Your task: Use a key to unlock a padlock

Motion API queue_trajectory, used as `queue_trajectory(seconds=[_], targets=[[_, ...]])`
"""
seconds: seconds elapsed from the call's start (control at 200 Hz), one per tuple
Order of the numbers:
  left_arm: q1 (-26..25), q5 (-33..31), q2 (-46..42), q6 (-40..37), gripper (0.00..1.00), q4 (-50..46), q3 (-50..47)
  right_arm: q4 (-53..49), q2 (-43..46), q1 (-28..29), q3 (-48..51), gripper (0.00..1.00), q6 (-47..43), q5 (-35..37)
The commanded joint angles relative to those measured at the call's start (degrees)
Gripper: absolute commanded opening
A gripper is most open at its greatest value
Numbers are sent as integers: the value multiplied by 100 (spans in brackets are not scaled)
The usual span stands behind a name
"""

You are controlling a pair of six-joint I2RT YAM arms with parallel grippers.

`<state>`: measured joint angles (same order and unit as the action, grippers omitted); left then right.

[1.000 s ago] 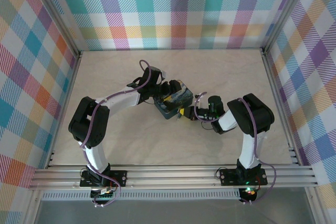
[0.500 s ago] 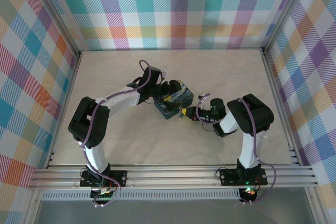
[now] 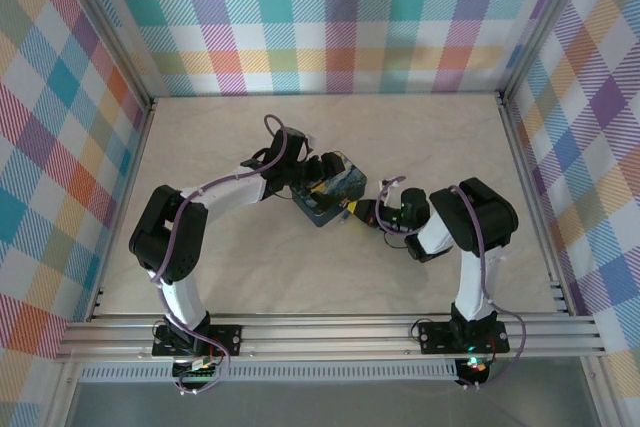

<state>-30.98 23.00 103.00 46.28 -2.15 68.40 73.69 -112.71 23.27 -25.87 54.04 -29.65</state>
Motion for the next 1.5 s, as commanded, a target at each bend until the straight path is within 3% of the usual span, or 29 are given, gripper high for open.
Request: queue_trajectory(seconds=[0.0, 0.46, 0.685, 0.925, 1.175, 1.495], targets=[[-4, -155, 141, -20, 79, -688, -244, 681, -15, -24, 18, 0, 360, 177], [162, -125, -33, -88, 79, -760, -104, 487, 325, -216, 497, 0, 157, 596], [206, 42, -208, -349, 81, -679, 294, -450, 1178, -252, 723, 0, -332, 695], [233, -535, -1011, -874, 86, -593, 222, -3072, 2806, -257, 555, 0, -941, 518], [233, -1896, -2359, -1423, 89, -633, -633, -7453, 4626, -125, -221, 0, -1660, 847], [233, -3778, -4159, -1359, 91, -682, -1863, -9342, 5133, 160, -333, 0, -1352, 926]])
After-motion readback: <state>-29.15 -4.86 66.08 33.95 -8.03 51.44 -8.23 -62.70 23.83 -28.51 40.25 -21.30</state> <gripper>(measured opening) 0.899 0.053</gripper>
